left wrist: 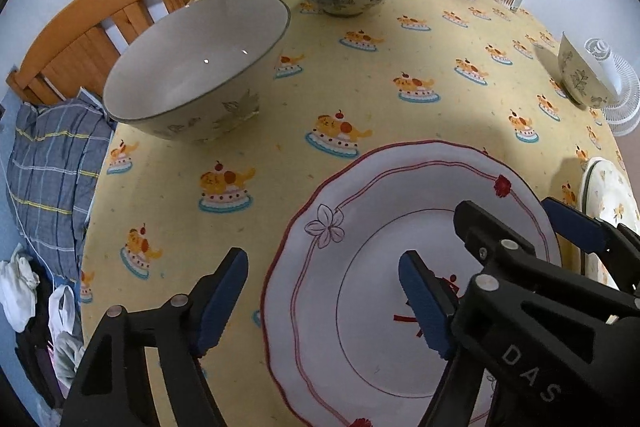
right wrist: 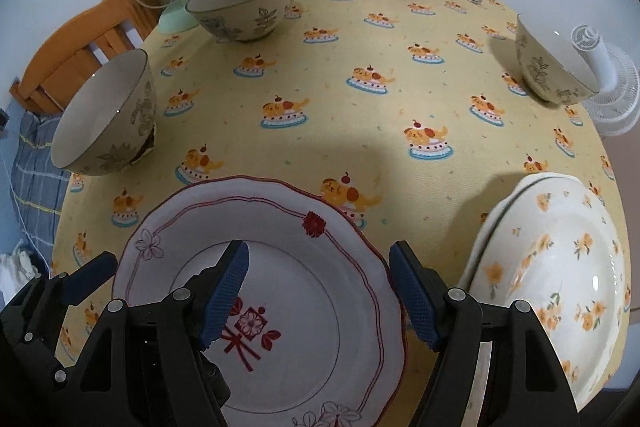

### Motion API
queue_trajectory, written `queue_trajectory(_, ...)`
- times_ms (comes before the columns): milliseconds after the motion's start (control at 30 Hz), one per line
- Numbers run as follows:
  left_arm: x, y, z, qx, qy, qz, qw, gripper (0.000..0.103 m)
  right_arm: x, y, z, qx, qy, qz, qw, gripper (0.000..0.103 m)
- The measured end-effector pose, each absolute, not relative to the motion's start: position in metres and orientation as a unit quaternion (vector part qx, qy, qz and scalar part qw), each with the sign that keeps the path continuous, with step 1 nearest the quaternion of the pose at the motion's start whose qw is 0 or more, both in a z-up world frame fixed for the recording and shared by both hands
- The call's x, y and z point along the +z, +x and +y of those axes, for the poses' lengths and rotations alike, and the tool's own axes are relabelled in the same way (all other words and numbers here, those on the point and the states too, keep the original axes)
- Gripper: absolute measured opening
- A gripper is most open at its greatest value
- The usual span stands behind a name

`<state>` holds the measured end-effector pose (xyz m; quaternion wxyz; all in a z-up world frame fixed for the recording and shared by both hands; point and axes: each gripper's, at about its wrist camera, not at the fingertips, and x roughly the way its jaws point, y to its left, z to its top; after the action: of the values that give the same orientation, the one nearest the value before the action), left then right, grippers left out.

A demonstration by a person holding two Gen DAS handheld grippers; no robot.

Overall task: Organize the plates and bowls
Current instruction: 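Move both grippers toward the red-rimmed white plate, then close both grippers on the rim of the red-rimmed white plate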

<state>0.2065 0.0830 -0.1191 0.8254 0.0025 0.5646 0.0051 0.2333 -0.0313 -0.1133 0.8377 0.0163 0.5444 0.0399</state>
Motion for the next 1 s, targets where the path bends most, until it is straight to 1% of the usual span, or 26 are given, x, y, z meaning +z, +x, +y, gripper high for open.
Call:
queue_trajectory(67, -0.121, 0.207, 0.083, 0.005, -0.001, 0.569, 0.822, 0.073, -0.115, 0.235, -0.031, 0.042, 0.015, 0.548, 0.835, 0.075)
queue_trajectory(133, -0.123, 0.204, 0.083, 0.004, -0.005, 0.575, 0.818, 0.071, -0.116, 0.234, -0.031, 0.043, 0.011, 0.549, 0.835, 0.075)
queue_trajectory(433, -0.124, 0.183, 0.081, -0.01, 0.0, 0.58, 0.815, 0.071, -0.126, 0.214, -0.038, 0.034, 0.025, 0.572, 0.819, 0.074)
queue_trajectory(600, -0.123, 0.175, 0.082, -0.014, 0.01, 0.579, 0.815, 0.07, -0.127, 0.202, -0.036, 0.024, 0.023, 0.579, 0.815, 0.065)
queue_trajectory(833, -0.125, 0.177, 0.083, -0.024, 0.014, 0.577, 0.816, 0.07, -0.126, 0.198, -0.035, 0.023, 0.031, 0.577, 0.816, 0.064)
queue_trajectory(933, -0.126, 0.178, 0.081, -0.02, 0.016, 0.574, 0.819, 0.072, -0.128, 0.201, -0.035, 0.017, 0.03, 0.58, 0.814, 0.061)
queue_trajectory(1000, -0.126, 0.183, 0.081, -0.021, 0.016, 0.575, 0.818, 0.072, -0.128, 0.204, -0.035, 0.012, 0.032, 0.58, 0.814, 0.061)
